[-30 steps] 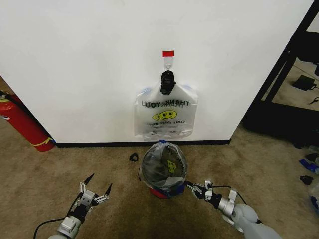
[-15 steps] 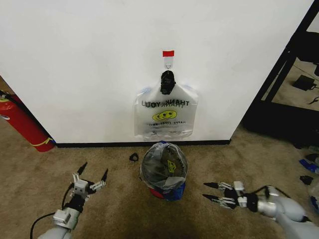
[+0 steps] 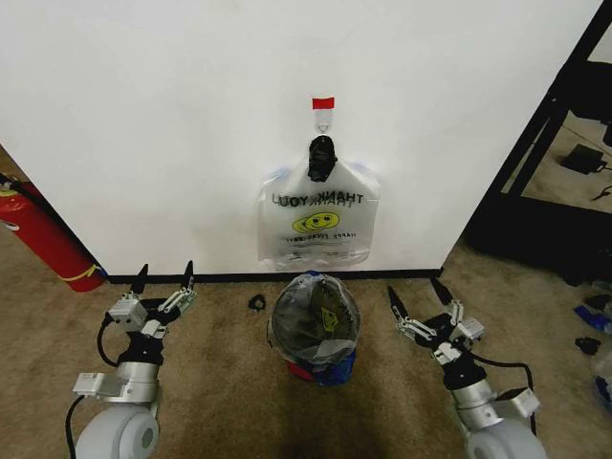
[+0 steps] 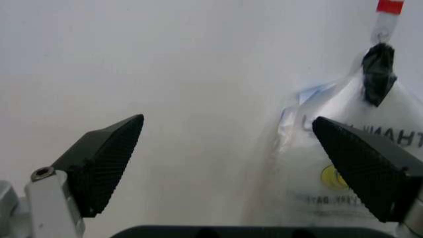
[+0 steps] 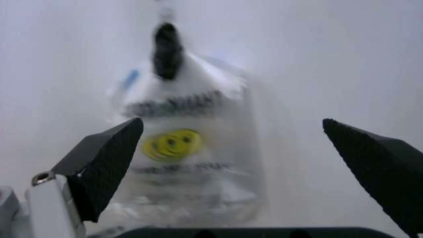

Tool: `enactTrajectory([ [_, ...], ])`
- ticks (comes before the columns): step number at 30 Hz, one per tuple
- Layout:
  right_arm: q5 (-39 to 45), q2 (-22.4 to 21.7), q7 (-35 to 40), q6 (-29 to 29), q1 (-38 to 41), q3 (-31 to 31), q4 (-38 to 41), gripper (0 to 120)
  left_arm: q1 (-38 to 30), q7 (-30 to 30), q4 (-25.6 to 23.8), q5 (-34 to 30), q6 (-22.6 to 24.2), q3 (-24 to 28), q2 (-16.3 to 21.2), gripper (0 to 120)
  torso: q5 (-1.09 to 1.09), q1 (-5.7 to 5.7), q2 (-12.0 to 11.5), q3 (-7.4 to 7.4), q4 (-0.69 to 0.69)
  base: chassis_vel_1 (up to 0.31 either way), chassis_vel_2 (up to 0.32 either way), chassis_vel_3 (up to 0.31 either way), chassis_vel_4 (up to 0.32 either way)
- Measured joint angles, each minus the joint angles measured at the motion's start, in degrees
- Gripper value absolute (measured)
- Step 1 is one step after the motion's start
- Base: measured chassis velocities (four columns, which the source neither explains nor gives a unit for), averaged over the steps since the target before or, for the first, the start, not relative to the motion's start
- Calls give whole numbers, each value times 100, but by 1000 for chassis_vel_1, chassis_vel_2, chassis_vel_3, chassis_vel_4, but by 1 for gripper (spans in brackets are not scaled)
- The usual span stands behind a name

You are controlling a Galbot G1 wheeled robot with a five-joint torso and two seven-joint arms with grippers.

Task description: Pick up the garbage bag from the wall and place it over the trash bin.

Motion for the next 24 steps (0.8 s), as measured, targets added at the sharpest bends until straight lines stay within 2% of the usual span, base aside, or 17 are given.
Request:
enactTrajectory([
  [8, -137, -51, 752, -262, 179, -161, -90, 100, 138, 122, 67, 287, -41, -81, -35, 100, 1, 1, 0, 0, 0, 0, 0, 0, 0],
  [24, -110, -83, 998, -307, 273, -246, -293, 100, 175, 154, 153, 519, -140, 28, -111, 100, 0, 1, 0, 0, -1, 0, 0, 0, 0],
])
